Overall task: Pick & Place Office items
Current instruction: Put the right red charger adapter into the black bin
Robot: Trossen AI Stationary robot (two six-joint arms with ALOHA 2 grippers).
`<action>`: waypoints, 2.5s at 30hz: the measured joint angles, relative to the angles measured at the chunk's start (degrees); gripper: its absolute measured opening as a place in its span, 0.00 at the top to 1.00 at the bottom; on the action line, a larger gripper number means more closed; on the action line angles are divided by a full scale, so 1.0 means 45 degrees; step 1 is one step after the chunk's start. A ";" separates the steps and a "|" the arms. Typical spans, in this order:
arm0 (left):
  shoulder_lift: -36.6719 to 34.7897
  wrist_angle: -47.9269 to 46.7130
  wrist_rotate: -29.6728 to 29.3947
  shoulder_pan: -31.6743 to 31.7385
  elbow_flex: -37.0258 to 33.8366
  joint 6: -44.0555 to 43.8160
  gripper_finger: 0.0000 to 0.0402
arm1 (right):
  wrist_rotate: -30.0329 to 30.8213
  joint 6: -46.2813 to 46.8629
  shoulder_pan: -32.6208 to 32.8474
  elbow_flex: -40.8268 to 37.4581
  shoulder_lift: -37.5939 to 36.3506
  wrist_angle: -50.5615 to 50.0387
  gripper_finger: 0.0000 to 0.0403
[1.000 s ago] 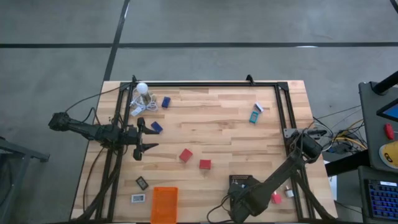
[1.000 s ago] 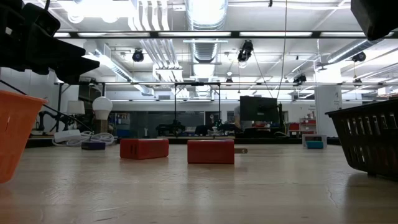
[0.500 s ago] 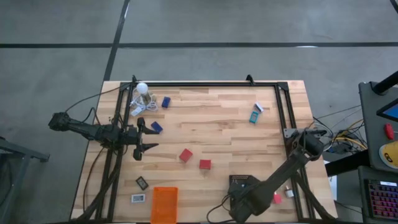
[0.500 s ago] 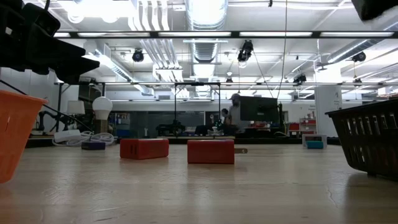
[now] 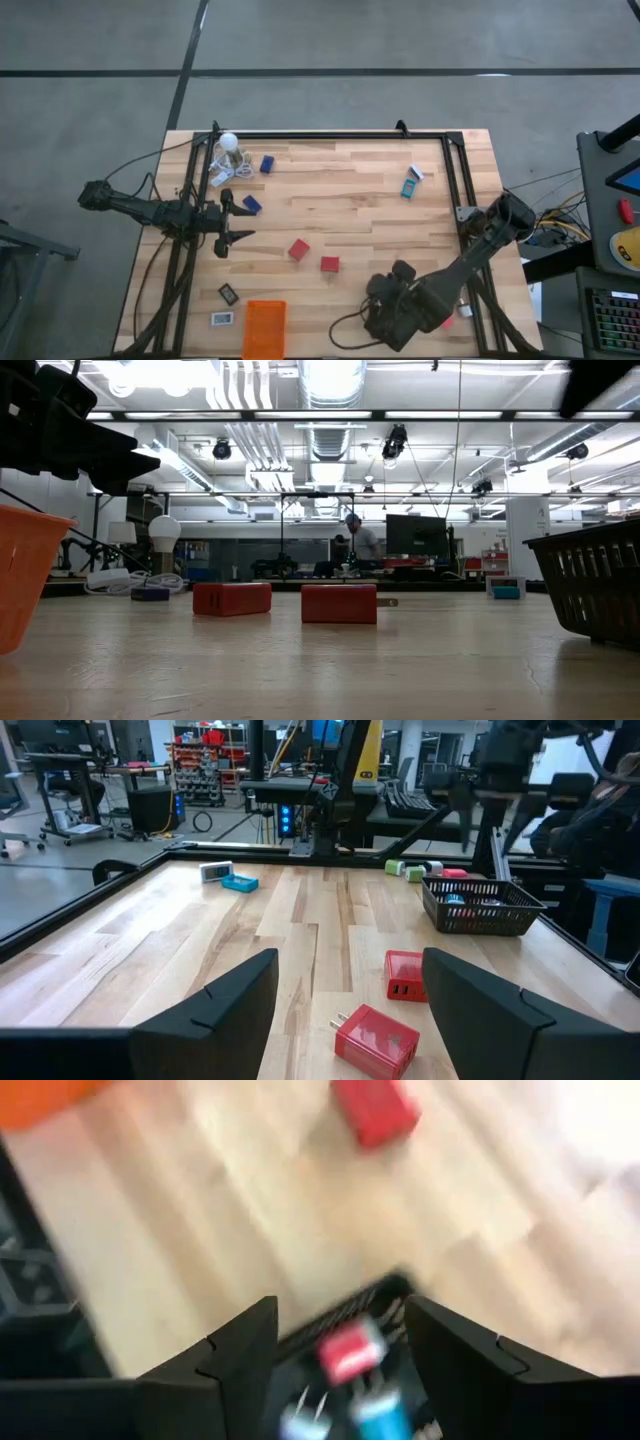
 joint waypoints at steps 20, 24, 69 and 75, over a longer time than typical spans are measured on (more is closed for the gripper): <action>-0.0001 0.0000 0.0000 -0.0001 0.0000 0.0001 0.37 | 0.1167 -0.5459 -0.3312 -0.0268 -0.0014 0.2464 0.47; 0.0000 0.0000 0.0000 -0.0001 0.0000 0.0000 0.37 | 0.0468 -0.6772 -0.3742 -0.0370 0.0103 0.3498 0.47; 0.0019 0.0000 -0.0003 0.0000 0.0000 0.0001 0.37 | -0.3511 -1.1659 -0.5494 -0.6120 0.0399 1.2835 0.47; 0.0019 -0.0002 0.0001 -0.0001 0.0000 0.0003 0.37 | -0.3523 -1.1658 -0.5552 -0.6549 0.0399 1.3509 0.47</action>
